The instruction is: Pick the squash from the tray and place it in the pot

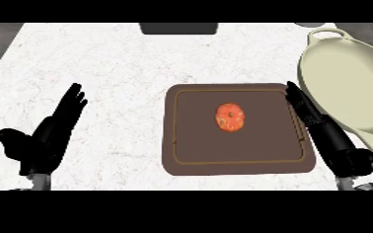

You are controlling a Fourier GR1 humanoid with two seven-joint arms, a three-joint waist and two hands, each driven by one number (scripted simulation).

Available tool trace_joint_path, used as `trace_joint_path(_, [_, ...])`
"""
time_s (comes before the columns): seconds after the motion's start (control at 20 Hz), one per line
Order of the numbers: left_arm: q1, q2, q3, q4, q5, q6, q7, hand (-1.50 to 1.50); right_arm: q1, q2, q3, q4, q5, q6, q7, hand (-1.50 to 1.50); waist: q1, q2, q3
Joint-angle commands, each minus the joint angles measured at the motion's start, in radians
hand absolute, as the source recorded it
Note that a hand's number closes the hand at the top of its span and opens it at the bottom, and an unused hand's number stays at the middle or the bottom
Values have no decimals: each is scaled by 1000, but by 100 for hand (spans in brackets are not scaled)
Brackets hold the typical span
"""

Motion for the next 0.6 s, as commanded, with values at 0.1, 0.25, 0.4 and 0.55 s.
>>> trace_joint_path(0.1, [-50, 1, 82, 11, -1, 30, -55, 0, -47, 52, -167, 92, 27, -152, -61, 150, 17, -8, 22])
trace_joint_path(0.25, [-167, 14, 139, -14, -19, 107, -9, 0, -99, 94, -299, 152, 40, -302, -125, 150, 4, -6, 25])
trace_joint_path(0.4, [-181, 4, 130, -2, 21, 84, 32, 0, -50, 51, -225, 271, 299, -489, -52, -150, 13, 0, 23])
trace_joint_path(0.55, [-217, -13, 121, 43, 0, 92, 32, 0, -33, 214, -190, 294, 320, -568, -271, -150, 14, -6, 23])
